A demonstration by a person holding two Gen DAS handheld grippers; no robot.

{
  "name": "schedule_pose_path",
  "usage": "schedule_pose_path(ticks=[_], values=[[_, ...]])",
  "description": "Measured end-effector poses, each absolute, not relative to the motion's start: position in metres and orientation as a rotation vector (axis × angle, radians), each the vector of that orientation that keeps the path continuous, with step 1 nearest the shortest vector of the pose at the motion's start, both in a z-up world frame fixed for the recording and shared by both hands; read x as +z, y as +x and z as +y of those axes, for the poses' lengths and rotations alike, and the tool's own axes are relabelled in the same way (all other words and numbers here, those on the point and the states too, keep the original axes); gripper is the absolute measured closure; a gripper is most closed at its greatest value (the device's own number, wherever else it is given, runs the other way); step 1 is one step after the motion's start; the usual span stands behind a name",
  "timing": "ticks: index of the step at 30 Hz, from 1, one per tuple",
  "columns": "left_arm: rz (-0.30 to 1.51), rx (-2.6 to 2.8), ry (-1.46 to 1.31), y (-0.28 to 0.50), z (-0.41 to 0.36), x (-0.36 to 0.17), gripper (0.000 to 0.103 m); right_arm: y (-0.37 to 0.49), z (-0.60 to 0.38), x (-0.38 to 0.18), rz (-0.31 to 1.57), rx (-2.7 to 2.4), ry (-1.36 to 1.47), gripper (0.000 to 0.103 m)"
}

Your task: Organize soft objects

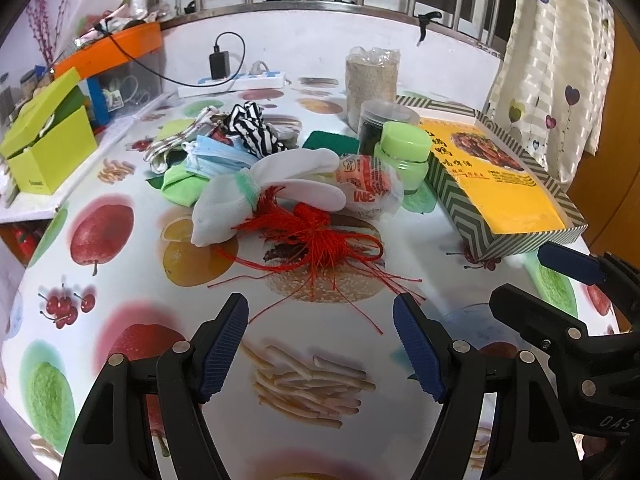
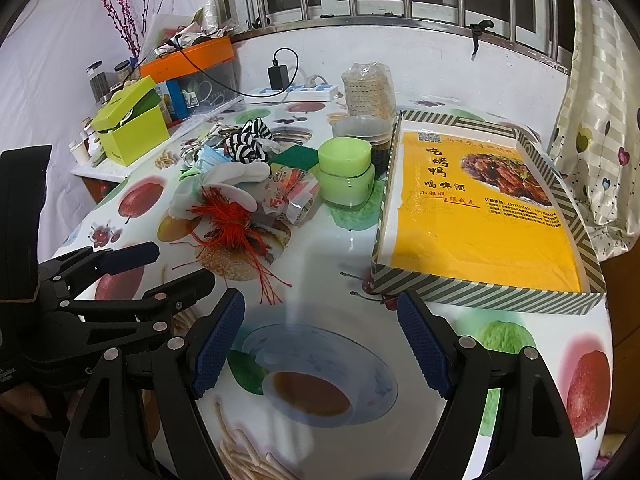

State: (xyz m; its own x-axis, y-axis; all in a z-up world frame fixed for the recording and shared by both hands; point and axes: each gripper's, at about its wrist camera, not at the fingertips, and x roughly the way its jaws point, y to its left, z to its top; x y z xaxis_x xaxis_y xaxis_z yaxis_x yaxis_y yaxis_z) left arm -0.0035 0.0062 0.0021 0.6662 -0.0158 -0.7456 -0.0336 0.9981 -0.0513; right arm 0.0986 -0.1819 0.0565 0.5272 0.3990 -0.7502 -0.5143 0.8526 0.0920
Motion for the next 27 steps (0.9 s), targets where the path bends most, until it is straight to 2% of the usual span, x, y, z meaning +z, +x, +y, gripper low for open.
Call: schedule_pose_path(ticks=[27], values=[[0.840,-0.015,-0.069,-0.0004,0.0065,0.0020,0.028,0.1046,-0.1767,0.0556,0.862,0.546,-0.151,0.024]])
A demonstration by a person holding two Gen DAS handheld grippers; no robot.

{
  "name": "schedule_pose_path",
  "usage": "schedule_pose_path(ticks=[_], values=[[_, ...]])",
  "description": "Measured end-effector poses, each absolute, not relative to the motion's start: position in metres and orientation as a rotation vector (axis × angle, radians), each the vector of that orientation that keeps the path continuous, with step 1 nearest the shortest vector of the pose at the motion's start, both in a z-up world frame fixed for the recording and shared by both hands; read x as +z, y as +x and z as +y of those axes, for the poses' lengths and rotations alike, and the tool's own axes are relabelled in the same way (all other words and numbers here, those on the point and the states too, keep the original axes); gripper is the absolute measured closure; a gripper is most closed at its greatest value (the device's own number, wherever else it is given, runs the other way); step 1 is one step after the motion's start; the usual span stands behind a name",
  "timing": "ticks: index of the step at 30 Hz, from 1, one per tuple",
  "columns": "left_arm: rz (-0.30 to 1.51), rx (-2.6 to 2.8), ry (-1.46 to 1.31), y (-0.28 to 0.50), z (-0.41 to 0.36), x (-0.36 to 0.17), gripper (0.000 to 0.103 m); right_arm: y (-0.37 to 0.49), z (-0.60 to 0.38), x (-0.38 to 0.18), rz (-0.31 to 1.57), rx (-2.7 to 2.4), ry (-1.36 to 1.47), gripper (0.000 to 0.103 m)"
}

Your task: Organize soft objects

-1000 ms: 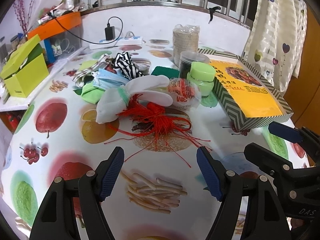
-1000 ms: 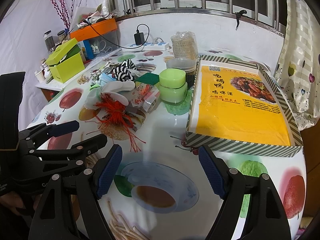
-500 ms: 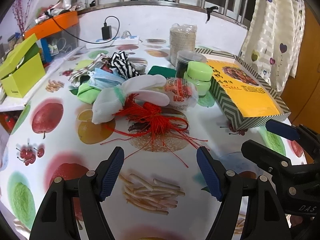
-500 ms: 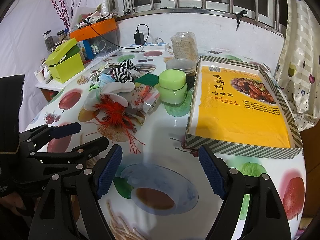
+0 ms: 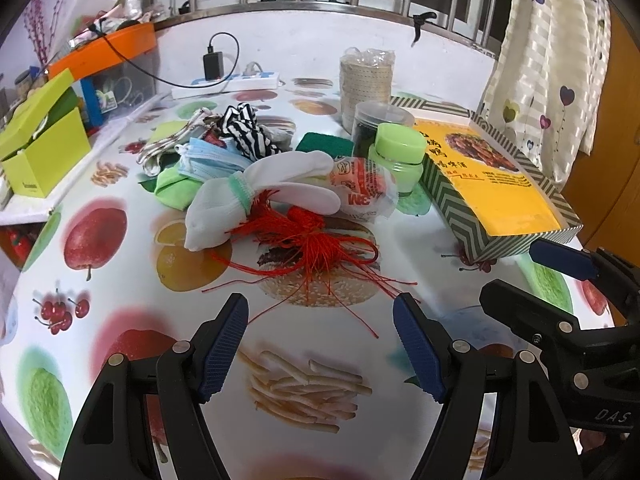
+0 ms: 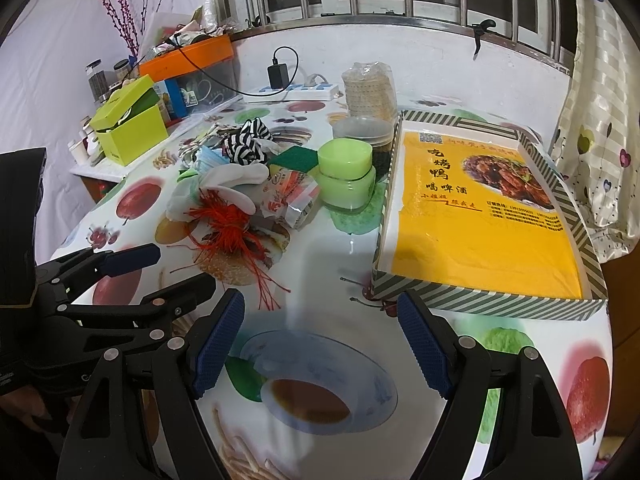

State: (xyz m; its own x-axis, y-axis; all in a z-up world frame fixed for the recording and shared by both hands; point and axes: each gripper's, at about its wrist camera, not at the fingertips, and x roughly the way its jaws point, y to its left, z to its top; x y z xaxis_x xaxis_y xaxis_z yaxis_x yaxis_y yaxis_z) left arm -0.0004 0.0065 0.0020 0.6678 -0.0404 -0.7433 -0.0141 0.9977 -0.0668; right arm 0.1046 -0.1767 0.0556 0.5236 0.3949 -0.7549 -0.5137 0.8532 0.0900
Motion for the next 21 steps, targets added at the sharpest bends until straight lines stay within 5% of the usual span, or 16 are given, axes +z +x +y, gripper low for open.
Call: schedule_pose_path(ticks=[21], values=[[0.844,-0.016,-0.070,0.0012,0.0065,-0.0006,0.028,0.1065,-0.1757,0.0506,0.869,0.545,-0.149,0.024]])
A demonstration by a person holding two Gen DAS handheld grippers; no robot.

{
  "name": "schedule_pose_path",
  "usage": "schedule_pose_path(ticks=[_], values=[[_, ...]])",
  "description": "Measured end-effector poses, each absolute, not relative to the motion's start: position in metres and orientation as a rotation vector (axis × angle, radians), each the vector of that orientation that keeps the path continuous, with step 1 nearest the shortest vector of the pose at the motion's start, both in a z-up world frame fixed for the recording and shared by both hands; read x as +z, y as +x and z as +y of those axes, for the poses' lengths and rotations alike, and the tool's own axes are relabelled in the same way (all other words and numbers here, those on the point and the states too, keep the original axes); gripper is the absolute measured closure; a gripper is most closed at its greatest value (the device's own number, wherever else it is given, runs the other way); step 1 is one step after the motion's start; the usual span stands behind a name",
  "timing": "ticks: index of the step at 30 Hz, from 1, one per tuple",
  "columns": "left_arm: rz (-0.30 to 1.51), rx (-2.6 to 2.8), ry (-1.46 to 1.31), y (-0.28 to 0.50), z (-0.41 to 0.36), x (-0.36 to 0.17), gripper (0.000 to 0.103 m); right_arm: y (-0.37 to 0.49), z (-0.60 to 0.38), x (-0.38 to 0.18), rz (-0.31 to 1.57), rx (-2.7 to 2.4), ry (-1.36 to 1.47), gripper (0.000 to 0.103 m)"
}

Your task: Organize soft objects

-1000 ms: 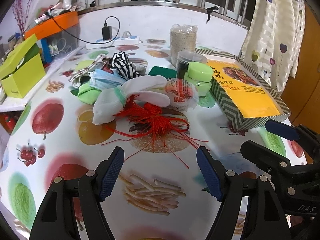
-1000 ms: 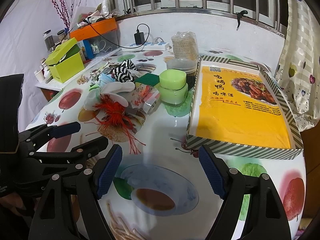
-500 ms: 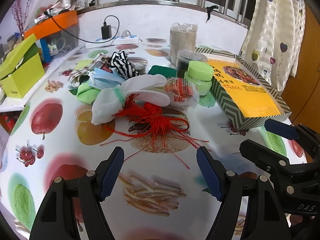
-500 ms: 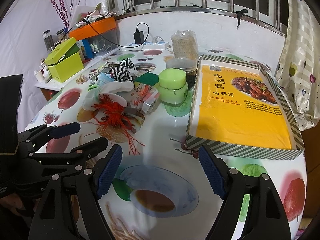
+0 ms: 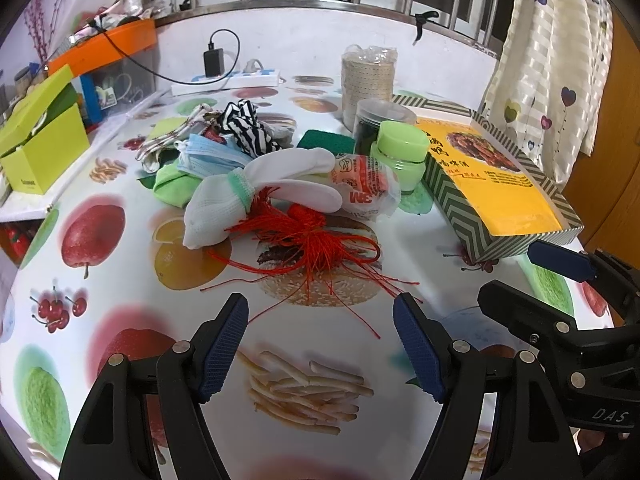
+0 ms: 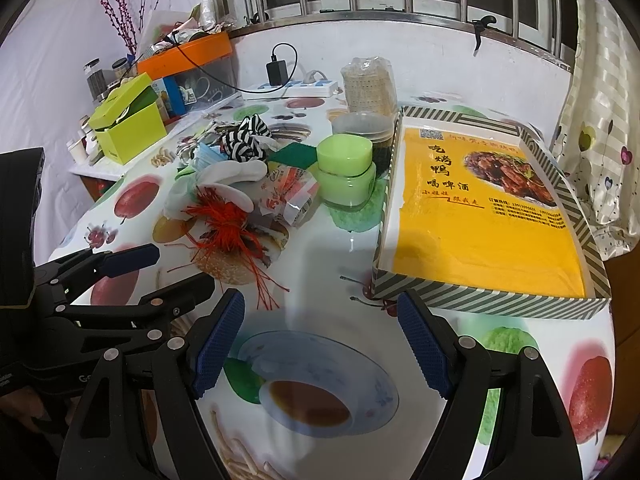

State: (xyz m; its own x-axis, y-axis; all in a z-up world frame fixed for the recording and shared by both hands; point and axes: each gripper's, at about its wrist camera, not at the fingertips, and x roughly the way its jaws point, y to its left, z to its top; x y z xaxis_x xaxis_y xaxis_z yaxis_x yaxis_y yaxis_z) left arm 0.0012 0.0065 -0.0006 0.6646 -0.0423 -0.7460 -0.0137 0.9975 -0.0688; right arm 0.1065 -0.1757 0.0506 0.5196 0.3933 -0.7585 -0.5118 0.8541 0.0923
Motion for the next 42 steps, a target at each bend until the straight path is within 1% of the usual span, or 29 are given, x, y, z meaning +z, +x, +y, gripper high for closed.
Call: schedule_pose_path(ticks=[17,27,36,37,42], values=[[0.835,-0.018,-0.099,0.003,0.014,0.000,0.028,0.111,-0.172,0.054,0.859,0.556,-0.153,0.024],[0.806,0.017,-0.122,0.007,0.036,0.006,0.028,0.115,-0.157,0.058,0.852,0.615,-0.166,0.024],[0.791,0.080,-0.186,0.021,0.075,0.010,0.028,0.120,-0.136,0.055,0.864,0.688,-0.158,0.024],[0.789,0.085,-0.191,0.022,0.079,0.010,0.028,0.121,-0.134,0.054,0.869,0.695,-0.156,0.024],[0.783,0.094,-0.198,0.027,0.090,0.010,0.028,0.126,-0.121,0.048,0.889,0.741,-0.150,0.035]])
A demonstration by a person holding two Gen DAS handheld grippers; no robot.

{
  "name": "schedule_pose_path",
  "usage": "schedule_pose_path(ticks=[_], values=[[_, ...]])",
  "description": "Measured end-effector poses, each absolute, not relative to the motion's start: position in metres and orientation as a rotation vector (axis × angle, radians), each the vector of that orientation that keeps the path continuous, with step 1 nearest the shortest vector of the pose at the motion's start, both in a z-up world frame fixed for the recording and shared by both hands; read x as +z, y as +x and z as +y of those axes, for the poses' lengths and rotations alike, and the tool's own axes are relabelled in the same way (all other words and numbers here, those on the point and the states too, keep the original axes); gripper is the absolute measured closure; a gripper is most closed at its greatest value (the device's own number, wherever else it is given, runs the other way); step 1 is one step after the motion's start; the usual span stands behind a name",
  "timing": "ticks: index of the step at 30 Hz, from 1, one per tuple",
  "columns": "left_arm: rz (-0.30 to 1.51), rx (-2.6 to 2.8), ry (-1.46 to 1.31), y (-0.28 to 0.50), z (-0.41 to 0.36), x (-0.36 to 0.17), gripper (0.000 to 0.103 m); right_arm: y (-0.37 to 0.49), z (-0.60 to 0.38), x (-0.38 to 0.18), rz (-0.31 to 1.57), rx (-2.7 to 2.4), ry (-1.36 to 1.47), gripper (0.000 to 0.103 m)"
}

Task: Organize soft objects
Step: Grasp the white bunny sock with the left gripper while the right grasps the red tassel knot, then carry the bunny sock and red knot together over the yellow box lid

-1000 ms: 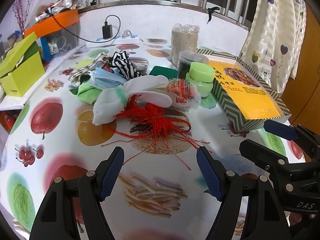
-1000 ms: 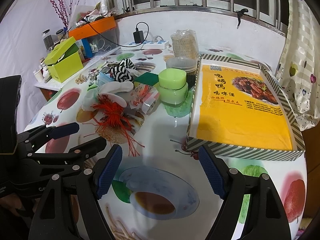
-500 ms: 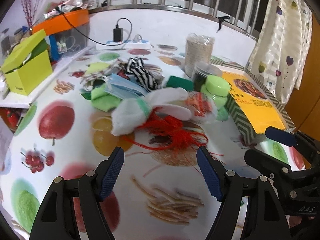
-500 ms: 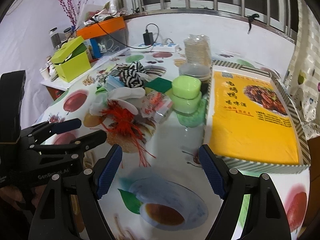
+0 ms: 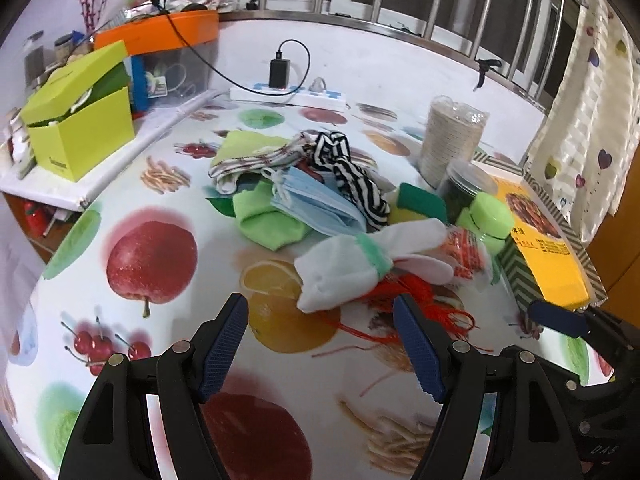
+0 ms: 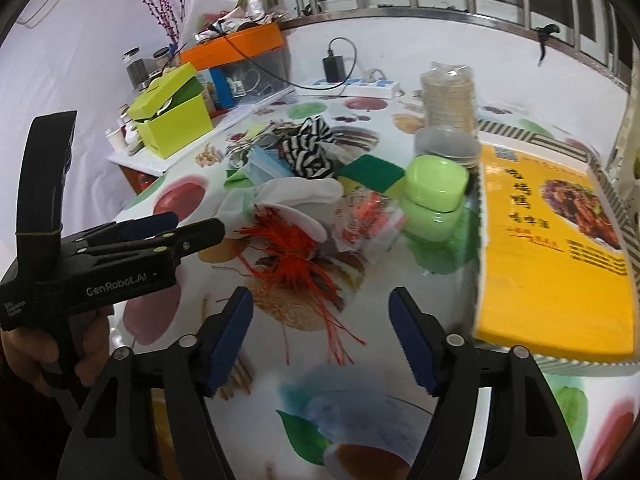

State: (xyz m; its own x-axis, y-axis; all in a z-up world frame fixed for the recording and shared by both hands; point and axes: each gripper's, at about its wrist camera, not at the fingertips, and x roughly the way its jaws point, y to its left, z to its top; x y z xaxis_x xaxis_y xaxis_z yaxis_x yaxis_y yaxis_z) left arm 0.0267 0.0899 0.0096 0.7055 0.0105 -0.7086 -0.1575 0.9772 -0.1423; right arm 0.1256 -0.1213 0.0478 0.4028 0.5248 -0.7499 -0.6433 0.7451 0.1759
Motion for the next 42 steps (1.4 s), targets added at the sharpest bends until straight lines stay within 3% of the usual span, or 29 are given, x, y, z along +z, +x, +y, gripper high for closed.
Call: schedule_pose_path(ticks=[18,26,28,29,31,34,42], values=[[0.795,-0.010,-0.189,0.057,0.101,0.003,0.028,0.156,-0.076,0.014,0.976,0.833,-0.145,0.042],[0.813,-0.043,-0.191,0.078,0.104,-0.006,0.028,0.163,-0.068,0.006,0.989,0.827,-0.167,0.078],[0.816,-0.052,-0.191,0.081,0.103,-0.009,0.036,0.164,-0.070,0.006,0.990,0.820,-0.166,0.084],[0.818,-0.061,-0.191,0.082,0.103,-0.010,0.049,0.164,-0.071,0.006,0.990,0.820,-0.162,0.084],[0.831,-0.079,-0.195,0.085,0.102,-0.013,0.057,0.164,-0.073,0.006,0.992,0.820,-0.159,0.084],[0.831,-0.104,-0.196,0.083,0.099,-0.014,0.061,0.163,-0.076,0.007,0.994,0.822,-0.155,0.085],[0.789,-0.100,-0.216,0.064,0.097,0.000,0.062,0.152,-0.087,0.010,0.989,0.817,-0.157,0.085]])
